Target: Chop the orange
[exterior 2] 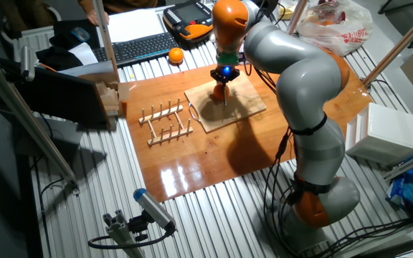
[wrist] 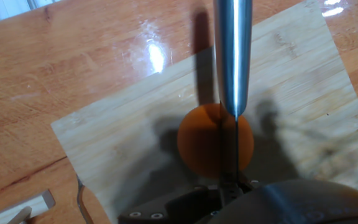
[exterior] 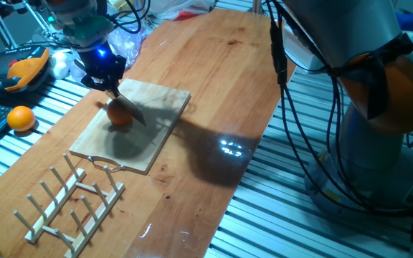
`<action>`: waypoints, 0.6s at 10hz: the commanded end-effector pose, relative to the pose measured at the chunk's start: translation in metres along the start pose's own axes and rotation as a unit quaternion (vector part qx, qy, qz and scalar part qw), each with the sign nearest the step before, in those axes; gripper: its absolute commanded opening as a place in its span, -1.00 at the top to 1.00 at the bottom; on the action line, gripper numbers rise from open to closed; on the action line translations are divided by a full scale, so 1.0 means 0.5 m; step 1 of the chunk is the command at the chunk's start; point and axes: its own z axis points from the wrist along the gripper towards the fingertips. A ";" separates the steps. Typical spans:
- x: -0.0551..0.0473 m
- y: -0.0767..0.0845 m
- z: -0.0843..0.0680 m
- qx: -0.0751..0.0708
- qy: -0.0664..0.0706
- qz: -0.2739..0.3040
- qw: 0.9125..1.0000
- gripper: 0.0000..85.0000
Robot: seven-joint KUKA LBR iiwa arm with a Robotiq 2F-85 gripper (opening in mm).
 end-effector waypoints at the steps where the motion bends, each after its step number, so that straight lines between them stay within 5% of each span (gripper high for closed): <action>1: 0.000 0.000 0.001 0.000 0.002 -0.001 1.000 1.00; 6: 0.000 -0.001 0.001 0.001 0.006 -0.005 1.000 1.00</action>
